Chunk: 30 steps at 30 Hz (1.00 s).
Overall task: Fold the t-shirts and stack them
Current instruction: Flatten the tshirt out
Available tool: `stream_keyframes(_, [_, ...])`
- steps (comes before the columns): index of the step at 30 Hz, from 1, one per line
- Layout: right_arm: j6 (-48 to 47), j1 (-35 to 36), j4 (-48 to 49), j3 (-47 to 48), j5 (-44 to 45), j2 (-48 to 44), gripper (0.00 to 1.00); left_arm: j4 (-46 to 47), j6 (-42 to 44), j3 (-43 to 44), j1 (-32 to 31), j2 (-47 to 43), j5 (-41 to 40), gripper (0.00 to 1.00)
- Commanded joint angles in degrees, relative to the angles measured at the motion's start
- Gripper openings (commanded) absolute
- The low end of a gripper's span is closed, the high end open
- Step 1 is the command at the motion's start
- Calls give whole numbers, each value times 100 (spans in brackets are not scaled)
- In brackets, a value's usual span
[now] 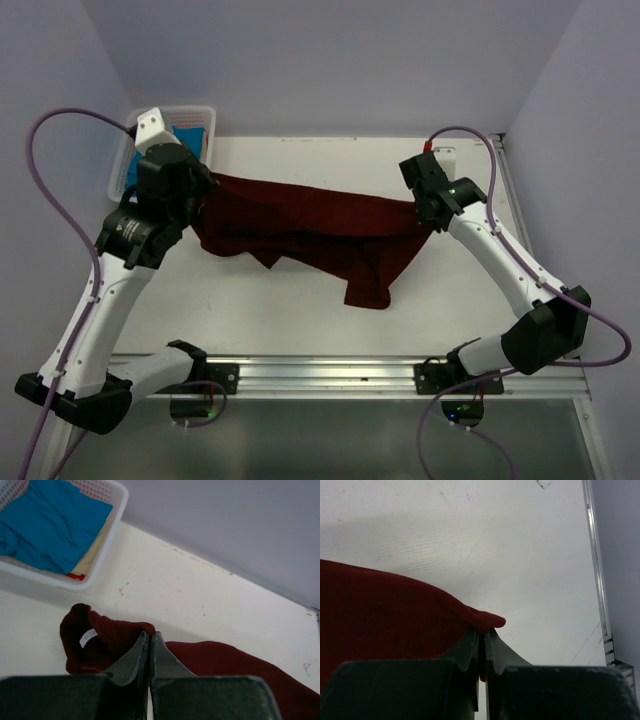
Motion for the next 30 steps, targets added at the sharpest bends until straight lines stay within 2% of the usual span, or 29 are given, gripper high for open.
stream_keyframes(1, [3, -54, 207, -1, 209, 9, 0, -214, 127, 584, 24, -196, 181, 0])
stream_keyframes(12, [-23, -89, 251, 87, 376, -166, 0, -636, -75, 1524, 24, -459, 1146, 0])
stream_keyframes(15, [-32, -141, 277, 78, 412, -263, 0, -628, -207, 1474, 24, -617, 1324, 0])
stream_keyframes(17, [-41, -159, 304, 52, 394, -255, 0, -567, -268, 1185, 24, -793, 1263, 0])
stream_keyframes(21, [-6, -203, 330, 52, 350, -114, 0, -15, -356, -484, 24, -873, 938, 0])
stream_keyframes(26, [-23, -317, 461, 113, 315, 70, 0, 909, -436, -2189, 76, -206, 682, 0])
stream_keyframes(30, [-32, -493, 602, 192, 175, 334, 0, 1848, -453, -2552, 235, 471, 586, 0])
